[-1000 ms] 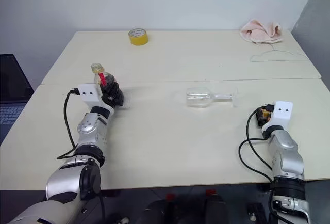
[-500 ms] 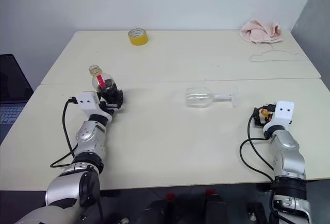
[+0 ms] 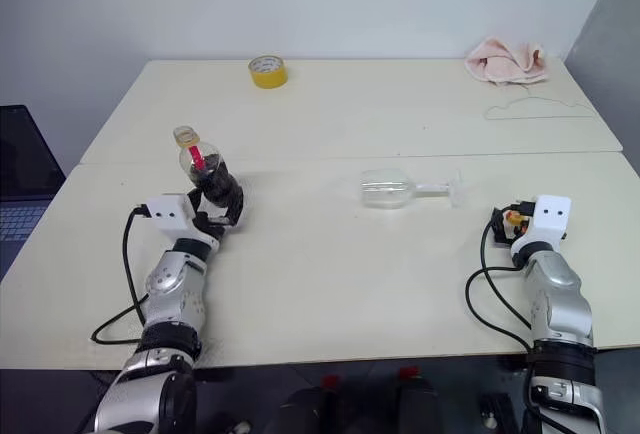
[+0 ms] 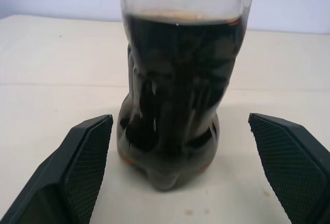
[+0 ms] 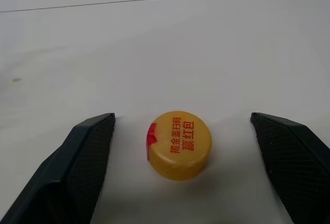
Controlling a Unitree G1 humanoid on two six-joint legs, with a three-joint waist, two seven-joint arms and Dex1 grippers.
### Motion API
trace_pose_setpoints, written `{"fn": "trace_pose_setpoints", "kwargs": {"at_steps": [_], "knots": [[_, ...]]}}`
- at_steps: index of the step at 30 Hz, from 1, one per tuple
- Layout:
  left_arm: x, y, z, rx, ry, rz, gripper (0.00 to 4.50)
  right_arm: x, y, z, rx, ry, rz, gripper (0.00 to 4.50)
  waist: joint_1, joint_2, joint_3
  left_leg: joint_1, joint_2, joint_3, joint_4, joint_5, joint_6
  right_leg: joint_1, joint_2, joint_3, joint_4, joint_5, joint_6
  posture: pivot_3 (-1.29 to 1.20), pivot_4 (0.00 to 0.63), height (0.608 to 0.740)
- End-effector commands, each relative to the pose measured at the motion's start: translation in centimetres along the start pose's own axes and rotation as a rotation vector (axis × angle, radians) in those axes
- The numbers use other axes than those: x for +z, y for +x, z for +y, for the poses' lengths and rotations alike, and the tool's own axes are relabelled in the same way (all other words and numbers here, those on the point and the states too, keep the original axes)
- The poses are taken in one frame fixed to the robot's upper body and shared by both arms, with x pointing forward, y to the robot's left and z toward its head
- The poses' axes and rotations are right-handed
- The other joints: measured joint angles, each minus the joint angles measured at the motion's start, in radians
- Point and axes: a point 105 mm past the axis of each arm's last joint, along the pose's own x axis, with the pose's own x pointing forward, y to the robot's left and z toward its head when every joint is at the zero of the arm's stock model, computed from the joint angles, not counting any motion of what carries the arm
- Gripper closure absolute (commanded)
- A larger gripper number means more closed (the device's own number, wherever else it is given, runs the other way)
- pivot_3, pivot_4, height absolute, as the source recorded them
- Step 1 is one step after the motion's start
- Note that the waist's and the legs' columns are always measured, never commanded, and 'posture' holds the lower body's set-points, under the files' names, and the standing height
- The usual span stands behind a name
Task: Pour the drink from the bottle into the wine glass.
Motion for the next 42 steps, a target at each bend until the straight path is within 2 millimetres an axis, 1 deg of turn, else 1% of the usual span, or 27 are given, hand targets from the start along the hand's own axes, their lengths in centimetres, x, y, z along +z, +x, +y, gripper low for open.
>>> {"fn": "trace_pose_setpoints", "kwargs": {"at_steps": [1,5,8,9,10,13,15,17,19,20,21,23,27,28,30,31,35,39,42], "knots": [[0.7,-1.3,0.6,0.043,0.0,-0.017,0.02,2.2,-0.2,-1.3,-0.037,-0.042,-0.072,0.0,0.0,0.001,-0.001,0.0,0.0,0.0,0.0,0.0,0.0,0.0,0.0,0.0,0.0,0.0,0.0,0.0,0.15,0.74],[0.5,-2.9,0.3,0.05,-0.011,0.007,0.02,2.9,-0.5,-2.0,-0.056,-0.063,-0.09,0.0,0.002,0.004,-0.003,0.0,0.0,0.0,0.0,0.0,0.0,0.0,0.0,0.001,-0.001,0.0,0.0,0.0,0.15,0.74],[0.5,-4.3,-0.8,0.02,-0.023,0.023,0.02,3.6,-1.1,-2.5,-0.034,-0.092,-0.097,0.0,0.002,0.005,-0.004,0.0,0.0,0.001,0.0,0.0,0.0,0.0,0.0,0.001,-0.001,0.0,0.0,0.0,0.15,0.74],[0.7,-4.7,-1.1,0.026,-0.036,0.016,0.02,3.6,-1.3,-2.2,0.009,-0.111,-0.09,0.0,0.002,0.005,-0.005,0.0,0.0,0.001,0.0,0.0,0.0,0.001,0.0,0.001,-0.001,0.0,0.0,0.0,0.15,0.74],[0.7,-4.9,-1.7,0.013,-0.056,0.016,0.02,3.6,-1.6,-1.8,0.066,-0.129,-0.08,0.0,0.006,0.005,-0.005,0.0,0.0,0.001,0.0,0.0,0.0,0.001,0.0,0.001,-0.001,0.0,0.0,0.0,0.15,0.74],[0.6,-5.2,-4.9,-0.082,-0.112,0.032,0.02,3.6,-3.4,0.2,0.31,-0.2,-0.03,0.0,0.016,0.006,-0.005,0.0,-0.001,0.001,0.0,0.0,0.0,0.002,0.0,0.001,-0.001,0.0,0.0,0.0,0.15,0.74],[0.5,-5.4,-6.2,-0.124,-0.134,0.048,0.02,3.9,-4.4,1.0,0.41,-0.219,-0.014,0.0,0.018,0.005,-0.005,0.0,-0.001,0.001,0.001,0.0,0.0,0.003,0.0,0.001,-0.002,0.0,0.0,0.0,0.15,0.74],[0.5,-5.5,-7.6,-0.19,-0.135,0.063,0.02,4.9,-5.1,1.3,0.477,-0.251,-0.023,0.0,0.021,0.005,-0.005,0.002,0.0,0.001,0.001,0.0,0.0,0.004,0.0,0.0,-0.002,0.0,0.0,0.0,0.15,0.74],[1.2,-5.7,-9.4,-0.289,-0.127,0.057,0.02,6.9,-5.4,2.0,0.54,-0.367,-0.046,0.0,0.022,0.006,-0.005,0.002,0.0,0.001,0.001,0.0,0.0,0.005,0.001,0.001,-0.002,0.0,0.0,0.0,0.15,0.74],[1.5,-5.7,-9.9,-0.32,-0.123,0.053,0.02,7.5,-5.4,2.3,0.559,-0.414,-0.053,0.0,0.023,0.006,-0.005,0.002,-0.001,0.002,0.001,0.0,0.0,0.005,0.0,0.001,-0.002,0.0,0.0,0.0,0.15,0.74],[2.0,-5.8,-10.9,-0.383,-0.087,0.054,0.02,8.3,-5.2,3.1,0.593,-0.49,-0.048,0.0,0.022,0.006,-0.005,0.002,-0.001,0.002,0.0,0.0,0.0,0.005,0.0,0.001,-0.002,0.0,0.0,0.0,0.15,0.74],[2.4,-6.1,-12.3,-0.48,-0.034,0.072,0.02,9.0,-4.7,4.5,0.649,-0.641,-0.014,0.0,0.019,0.007,-0.006,0.003,0.0,0.002,0.0,0.0,0.0,0.005,0.001,0.001,-0.003,0.0,0.0,0.0,0.15,0.74],[2.3,-6.7,-13.8,-0.591,0.035,0.119,0.02,9.4,-3.8,6.1,0.708,-0.786,0.014,0.0,0.023,0.007,-0.006,0.004,0.001,0.001,-0.002,0.0,0.0,0.006,0.001,-0.001,-0.004,0.0,0.0,0.0,0.15,0.74],[2.4,-6.9,-14.6,-0.636,0.039,0.132,0.02,9.6,-3.4,7.2,0.74,-0.832,0.016,0.0,0.025,0.007,-0.006,0.004,0.001,0.001,-0.001,0.0,0.0,0.007,0.001,-0.001,-0.004,0.0,0.0,0.0,0.15,0.74],[2.8,-7.5,-16.8,-0.753,0.065,0.158,0.02,9.2,-3.0,10.0,0.859,-0.953,0.054,0.0,0.025,0.007,-0.006,0.003,0.0,0.002,0.0,0.0,0.0,0.007,0.0,0.0,-0.005,0.0,0.0,0.0,0.15,0.74],[2.8,-7.7,-17.5,-0.784,0.073,0.17,0.02,8.9,-2.9,10.7,0.901,-0.985,0.073,0.0,0.025,0.007,-0.006,0.003,0.0,0.002,0.001,0.0,0.0,0.006,0.0,0.0,-0.004,0.0,0.0,0.0,0.15,0.74],[2.6,-7.6,-18.1,-0.792,0.092,0.192,0.02,8.0,-2.4,11.3,0.977,-1.044,0.142,0.0,0.033,0.007,-0.006,0.003,0.0,-0.002,0.001,0.0,0.0,0.008,0.0,-0.004,-0.005,0.0,0.0,0.0,0.15,0.74],[2.3,-7.5,-18.6,-0.793,0.098,0.195,0.02,8.9,-1.3,11.6,1.007,-1.095,0.199,0.0,0.03,0.007,-0.006,0.002,-0.001,-0.001,0.001,0.0,0.0,0.007,-0.001,-0.003,-0.006,0.0,0.0,0.0,0.15,0.74],[2.0,-7.7,-19.0,-0.808,0.094,0.207,0.02,9.5,0.5,11.9,0.987,-1.142,0.237,0.0,0.024,0.007,-0.006,0.003,0.0,0.0,0.0,0.0,0.0,0.007,0.0,-0.002,-0.005,0.0,0.0,0.0,0.15,0.74]]}}
